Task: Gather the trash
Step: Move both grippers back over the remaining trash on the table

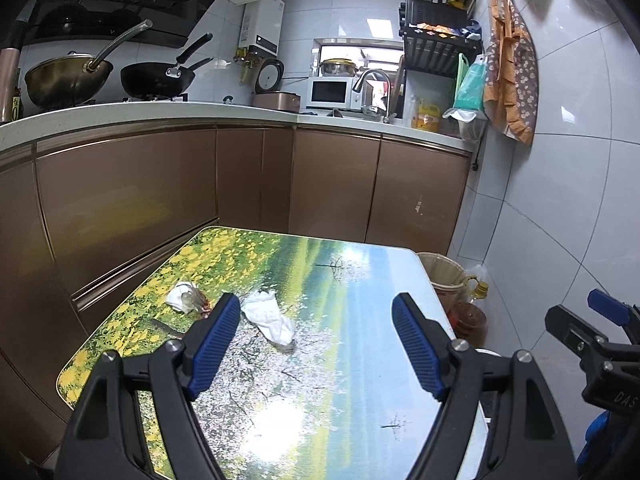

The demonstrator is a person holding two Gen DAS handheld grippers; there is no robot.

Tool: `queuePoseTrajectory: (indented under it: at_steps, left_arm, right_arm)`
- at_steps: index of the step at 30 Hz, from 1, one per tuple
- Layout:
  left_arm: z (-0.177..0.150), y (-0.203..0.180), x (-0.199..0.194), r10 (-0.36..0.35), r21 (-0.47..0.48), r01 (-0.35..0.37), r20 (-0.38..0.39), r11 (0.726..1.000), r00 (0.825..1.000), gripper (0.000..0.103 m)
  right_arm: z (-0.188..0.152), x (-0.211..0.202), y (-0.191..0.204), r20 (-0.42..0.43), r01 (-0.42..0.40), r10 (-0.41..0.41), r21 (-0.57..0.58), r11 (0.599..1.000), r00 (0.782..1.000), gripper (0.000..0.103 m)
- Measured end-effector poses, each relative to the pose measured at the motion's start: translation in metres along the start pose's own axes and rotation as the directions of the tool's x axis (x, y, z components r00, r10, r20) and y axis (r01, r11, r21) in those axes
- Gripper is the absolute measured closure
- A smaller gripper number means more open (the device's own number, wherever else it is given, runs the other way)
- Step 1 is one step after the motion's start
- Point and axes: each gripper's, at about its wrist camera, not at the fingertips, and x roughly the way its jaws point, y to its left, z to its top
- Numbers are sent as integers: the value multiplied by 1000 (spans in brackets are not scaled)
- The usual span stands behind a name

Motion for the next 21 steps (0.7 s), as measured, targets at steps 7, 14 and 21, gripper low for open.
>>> queuePoseTrajectory:
  at_steps: [7,14,21]
  left_arm:
    - [-8,17,9,-3,-15,2,-36,1000,999,26]
    - [-15,29,19,-18,-24,16,-75,1000,997,26]
    - [-22,42,26,-11,-31,8,-88,999,996,26]
  right_arm:
    - [-3,9,10,2,-5,5,-9,1000,1000,0]
    - [-5,20,13,-22,-16,16,4,1000,1000,0]
    - [-13,40,29,-85,-38,37,-14,999,996,0]
